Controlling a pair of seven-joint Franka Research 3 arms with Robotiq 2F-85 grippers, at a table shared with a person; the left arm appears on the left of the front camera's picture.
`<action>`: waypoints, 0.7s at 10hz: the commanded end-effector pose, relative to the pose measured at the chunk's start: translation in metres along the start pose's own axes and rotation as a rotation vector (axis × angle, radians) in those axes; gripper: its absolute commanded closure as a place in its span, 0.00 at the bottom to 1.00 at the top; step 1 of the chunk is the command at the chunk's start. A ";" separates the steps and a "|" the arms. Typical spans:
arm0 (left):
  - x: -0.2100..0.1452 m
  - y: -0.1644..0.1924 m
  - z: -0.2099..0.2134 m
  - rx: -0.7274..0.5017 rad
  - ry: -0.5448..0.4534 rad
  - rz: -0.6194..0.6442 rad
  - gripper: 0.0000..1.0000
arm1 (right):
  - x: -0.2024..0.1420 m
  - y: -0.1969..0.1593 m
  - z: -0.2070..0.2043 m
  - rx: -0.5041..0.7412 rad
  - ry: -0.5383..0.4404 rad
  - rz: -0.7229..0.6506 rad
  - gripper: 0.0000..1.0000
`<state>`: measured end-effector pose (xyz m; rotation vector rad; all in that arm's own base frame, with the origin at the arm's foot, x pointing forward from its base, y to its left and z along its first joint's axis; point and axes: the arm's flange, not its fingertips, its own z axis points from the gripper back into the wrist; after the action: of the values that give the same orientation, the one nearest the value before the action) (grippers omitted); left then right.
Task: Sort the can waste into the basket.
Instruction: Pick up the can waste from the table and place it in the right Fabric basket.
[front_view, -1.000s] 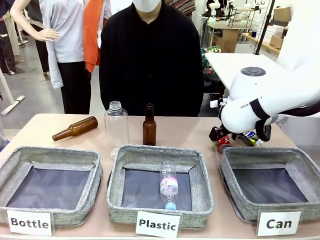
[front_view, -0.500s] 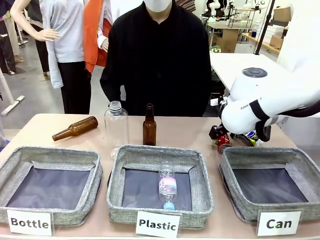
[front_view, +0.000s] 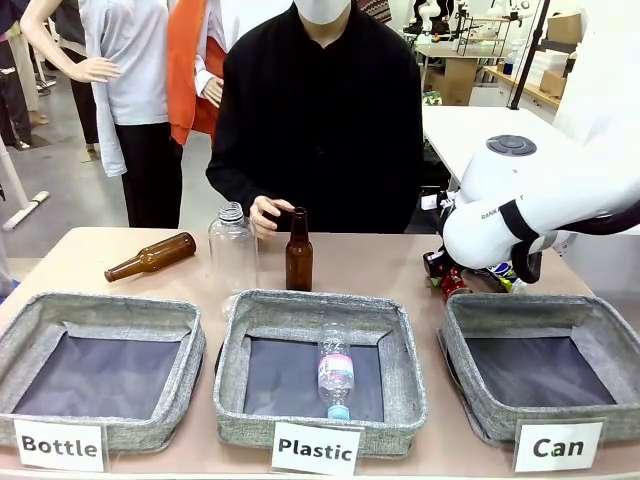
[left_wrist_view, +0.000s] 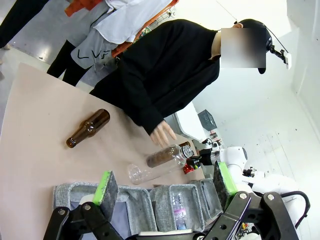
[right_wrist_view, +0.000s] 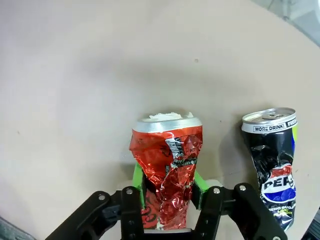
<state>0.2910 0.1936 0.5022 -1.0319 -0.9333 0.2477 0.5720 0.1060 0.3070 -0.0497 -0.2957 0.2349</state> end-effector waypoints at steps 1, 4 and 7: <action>0.001 0.000 -0.001 -0.023 -0.022 -0.021 0.00 | 0.001 0.005 -0.002 -0.003 -0.018 -0.033 1.00; 0.001 0.000 -0.001 -0.023 -0.022 -0.021 0.00 | 0.000 0.005 0.011 0.009 -0.035 -0.032 1.00; 0.001 0.000 -0.001 -0.023 -0.022 -0.021 0.00 | -0.019 0.007 0.093 0.073 -0.064 -0.029 1.00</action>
<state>0.2910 0.1937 0.5024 -1.0317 -0.9339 0.2473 0.5547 0.1145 0.3615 -0.0109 -0.3623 0.2120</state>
